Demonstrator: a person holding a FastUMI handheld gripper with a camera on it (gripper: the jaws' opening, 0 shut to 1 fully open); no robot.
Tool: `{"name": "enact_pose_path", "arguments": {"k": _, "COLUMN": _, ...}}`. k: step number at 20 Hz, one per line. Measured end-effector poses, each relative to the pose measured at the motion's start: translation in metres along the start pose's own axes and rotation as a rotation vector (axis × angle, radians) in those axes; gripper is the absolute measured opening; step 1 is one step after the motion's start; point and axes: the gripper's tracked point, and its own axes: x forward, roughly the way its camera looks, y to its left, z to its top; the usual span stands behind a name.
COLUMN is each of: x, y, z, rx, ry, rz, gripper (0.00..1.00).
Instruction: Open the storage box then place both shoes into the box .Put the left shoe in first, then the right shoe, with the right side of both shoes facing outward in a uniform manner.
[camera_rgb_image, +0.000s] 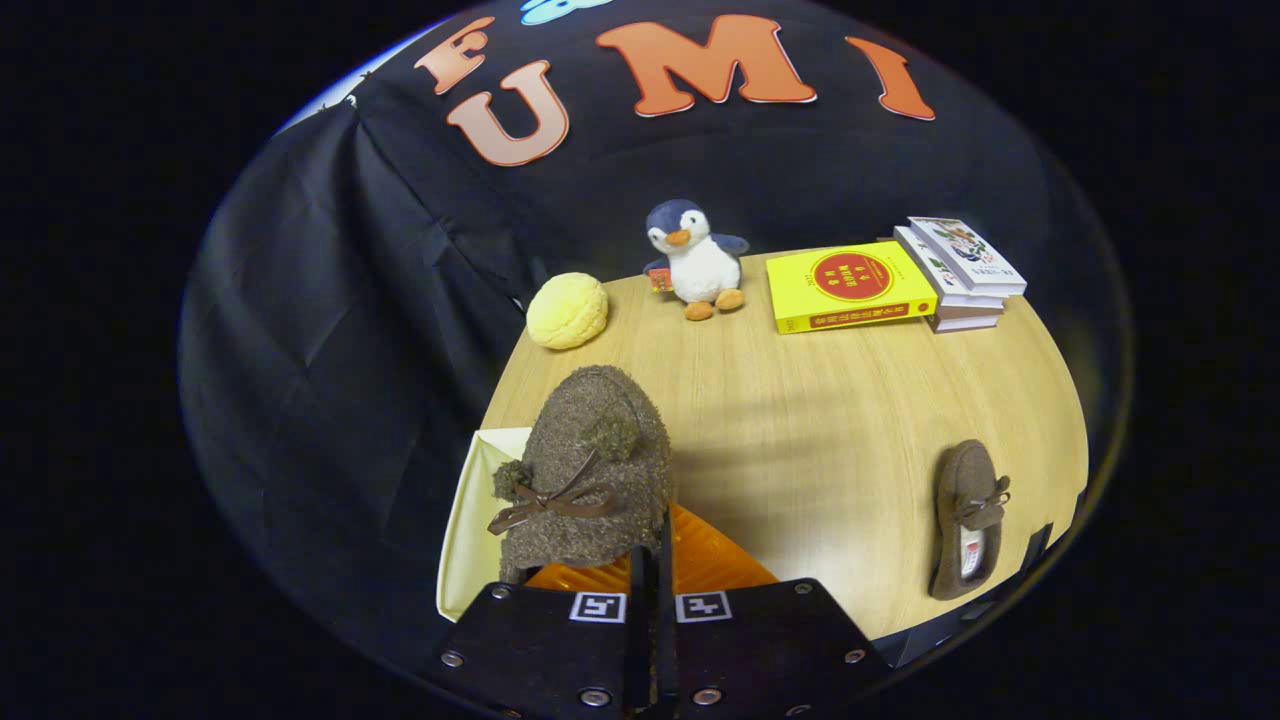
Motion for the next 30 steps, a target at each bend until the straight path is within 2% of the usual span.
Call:
{"name": "enact_pose_path", "arguments": {"k": 4, "x": 0.027, "y": 0.049, "z": -0.018, "rx": -0.033, "ry": 0.058, "rz": 0.014, "gripper": 0.04}}
{"name": "enact_pose_path", "arguments": {"k": 6, "x": 0.042, "y": 0.061, "z": -0.029, "rx": -0.04, "ry": 0.081, "rz": -0.007, "gripper": 0.04}}
{"name": "enact_pose_path", "arguments": {"k": 11, "x": 0.083, "y": 0.08, "z": -0.058, "rx": -0.015, "ry": 0.143, "rz": -0.044, "gripper": 0.04}}
{"name": "enact_pose_path", "arguments": {"k": 16, "x": 0.12, "y": 0.078, "z": -0.093, "rx": 0.017, "ry": 0.232, "rz": -0.093, "gripper": 0.04}}
{"name": "enact_pose_path", "arguments": {"k": 19, "x": 0.133, "y": 0.083, "z": -0.108, "rx": 0.016, "ry": 0.285, "rz": -0.085, "gripper": 0.06}}
{"name": "enact_pose_path", "arguments": {"k": 23, "x": 0.125, "y": 0.102, "z": -0.127, "rx": -0.018, "ry": 0.346, "rz": 0.003, "gripper": 0.17}}
{"name": "enact_pose_path", "arguments": {"k": 24, "x": 0.121, "y": 0.097, "z": -0.131, "rx": -0.044, "ry": 0.364, "rz": -0.001, "gripper": 0.19}}
{"name": "enact_pose_path", "arguments": {"k": 26, "x": 0.109, "y": 0.104, "z": -0.132, "rx": -0.047, "ry": 0.38, "rz": 0.077, "gripper": 0.23}}
{"name": "enact_pose_path", "arguments": {"k": 28, "x": 0.089, "y": 0.114, "z": -0.125, "rx": -0.055, "ry": 0.38, "rz": 0.184, "gripper": 0.32}}
{"name": "enact_pose_path", "arguments": {"k": 29, "x": 0.076, "y": 0.114, "z": -0.119, "rx": -0.072, "ry": 0.364, "rz": 0.222, "gripper": 0.42}}
{"name": "enact_pose_path", "arguments": {"k": 30, "x": 0.063, "y": 0.111, "z": -0.11, "rx": -0.089, "ry": 0.339, "rz": 0.254, "gripper": 0.47}}
